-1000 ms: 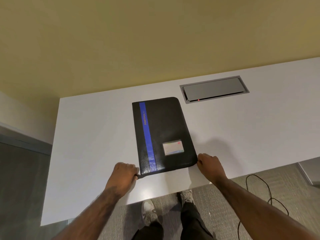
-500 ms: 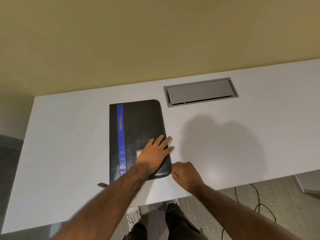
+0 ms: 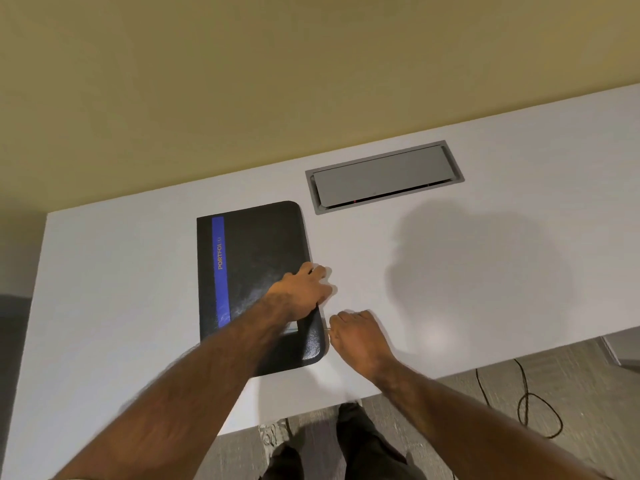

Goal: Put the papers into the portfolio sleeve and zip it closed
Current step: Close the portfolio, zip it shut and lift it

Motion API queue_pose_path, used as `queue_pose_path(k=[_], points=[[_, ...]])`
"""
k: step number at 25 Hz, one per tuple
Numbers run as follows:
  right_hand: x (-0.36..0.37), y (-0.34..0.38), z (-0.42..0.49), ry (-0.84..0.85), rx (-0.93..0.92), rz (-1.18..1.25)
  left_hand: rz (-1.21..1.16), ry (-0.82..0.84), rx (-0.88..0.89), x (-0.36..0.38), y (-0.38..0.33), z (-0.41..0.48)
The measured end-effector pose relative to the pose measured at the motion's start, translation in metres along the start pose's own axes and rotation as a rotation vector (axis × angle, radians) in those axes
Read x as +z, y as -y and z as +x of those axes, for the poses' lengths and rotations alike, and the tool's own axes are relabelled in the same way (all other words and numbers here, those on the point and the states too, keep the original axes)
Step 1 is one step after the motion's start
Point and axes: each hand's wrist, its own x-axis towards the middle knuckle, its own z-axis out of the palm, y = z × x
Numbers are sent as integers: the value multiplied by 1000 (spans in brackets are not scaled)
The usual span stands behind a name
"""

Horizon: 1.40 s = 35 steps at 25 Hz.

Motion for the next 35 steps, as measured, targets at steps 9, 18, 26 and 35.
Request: queue_pose_path(k=[9, 18, 26, 35], points=[[-21, -11, 51, -59, 81, 63, -216, -141, -53, 2, -3, -7], [-37, -13, 55, -121, 107, 147, -51, -305, -102, 1, -22, 8], [-23, 9, 45, 39, 616, 813, 55, -333, -102, -4, -25, 18], [-12, 15, 47, 133, 778, 908, 177, -388, -183, -16, -20, 42]])
